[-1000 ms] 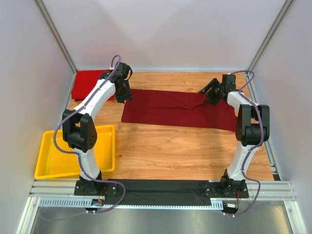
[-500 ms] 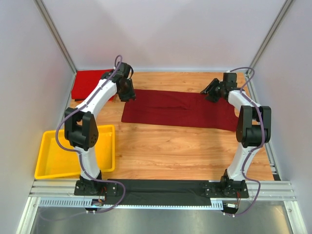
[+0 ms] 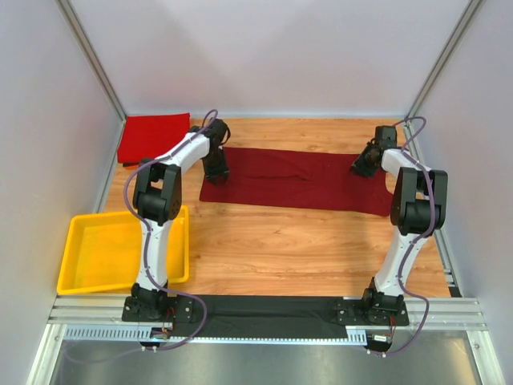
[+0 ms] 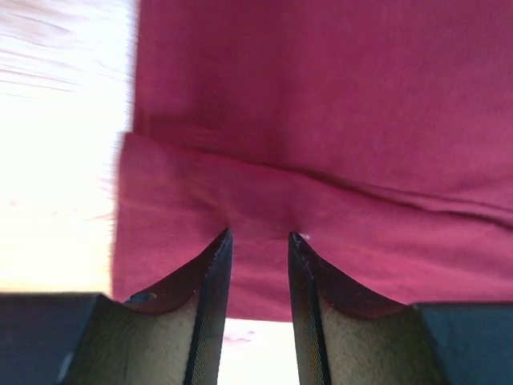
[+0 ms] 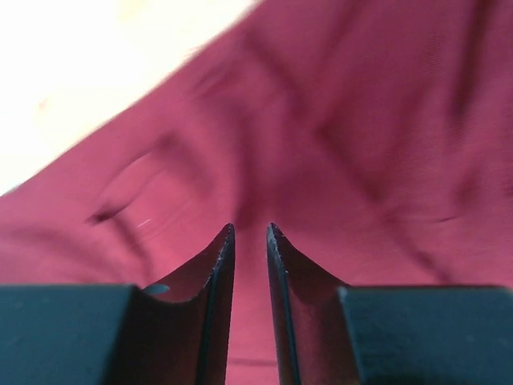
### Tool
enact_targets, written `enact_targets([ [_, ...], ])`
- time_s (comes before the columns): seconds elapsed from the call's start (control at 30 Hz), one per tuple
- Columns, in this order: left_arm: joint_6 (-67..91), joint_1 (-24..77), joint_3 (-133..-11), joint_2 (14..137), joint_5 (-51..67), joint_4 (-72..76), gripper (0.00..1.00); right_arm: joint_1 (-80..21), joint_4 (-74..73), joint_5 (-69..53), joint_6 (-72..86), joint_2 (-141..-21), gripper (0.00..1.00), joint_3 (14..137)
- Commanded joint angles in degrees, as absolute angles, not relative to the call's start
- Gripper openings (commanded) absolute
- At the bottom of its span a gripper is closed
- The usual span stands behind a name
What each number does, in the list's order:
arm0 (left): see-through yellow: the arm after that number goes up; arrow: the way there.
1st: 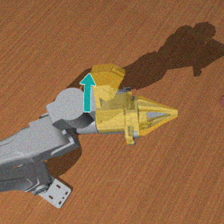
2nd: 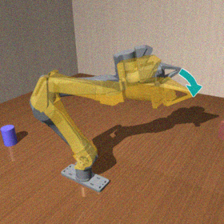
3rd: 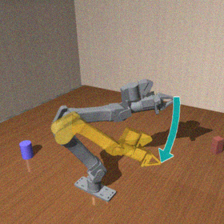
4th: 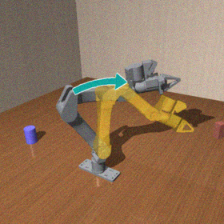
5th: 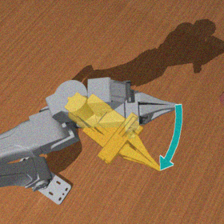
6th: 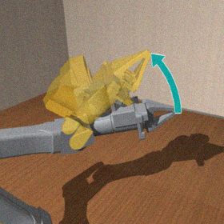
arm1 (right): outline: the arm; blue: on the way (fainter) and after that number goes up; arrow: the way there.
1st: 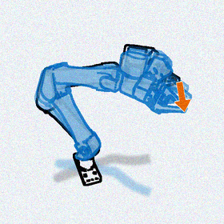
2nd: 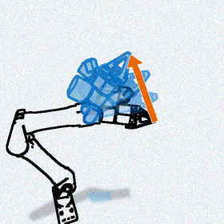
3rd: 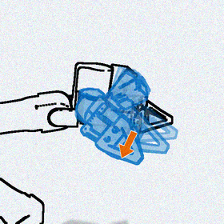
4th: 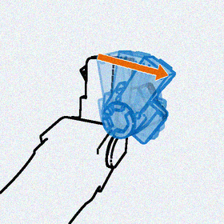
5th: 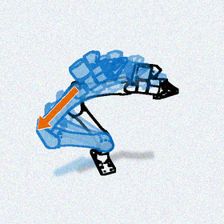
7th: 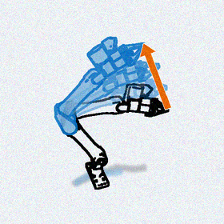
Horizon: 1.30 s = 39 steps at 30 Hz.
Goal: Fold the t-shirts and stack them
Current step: Fold the tshirt
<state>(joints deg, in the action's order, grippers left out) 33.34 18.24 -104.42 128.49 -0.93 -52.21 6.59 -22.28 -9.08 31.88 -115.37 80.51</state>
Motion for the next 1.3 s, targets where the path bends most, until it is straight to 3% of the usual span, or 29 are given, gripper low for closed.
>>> enact_targets([
  [0.0, 36.0, 17.5, -107.1, 128.9, -6.7, -55.1, 0.42, 7.5, -24.1, -0.8, 30.0, -117.8, 0.23, 83.1],
  [0.23, 39.0, 15.6, -104.9, 129.2, -6.9, -54.1, 0.43, 8.4, -28.8, 6.5, 28.8, -119.3, 0.23, 87.5],
  [0.5, 38.8, 15.2, -105.6, 127.4, -4.2, -55.1, 0.43, 8.4, -32.6, 2.4, 27.7, -123.5, 0.26, 96.2],
  [0.6, 36.7, 15.3, -106.4, 123.8, -5.4, -56.7, 0.43, 8.4, -39.7, 7.1, 29.4, -125.7, 0.26, 103.3],
  [0.73, 31.9, 15.8, -104.0, 118.4, -4.1, -54.4, 0.44, 8.4, -47.6, 9.8, 33.7, -123.3, 0.38, 107.1],
  [0.9, 29.0, 17.3, -99.4, 116.9, -1.5, -51.9, 0.40, 8.0, -52.6, 6.4, 41.0, -116.7, 0.47, 102.5],
  [1.13, 26.5, 18.1, -99.8, 122.8, -1.1, -51.5, 0.33, 7.6, -50.9, 2.9, 52.3, -109.3, 0.50, 86.0],
  [1.27, 28.5, 18.4, -99.7, 124.9, -5.0, -55.4, 0.31, 7.5, -49.8, 5.2, 55.4, -110.3, 0.51, 83.7],
])
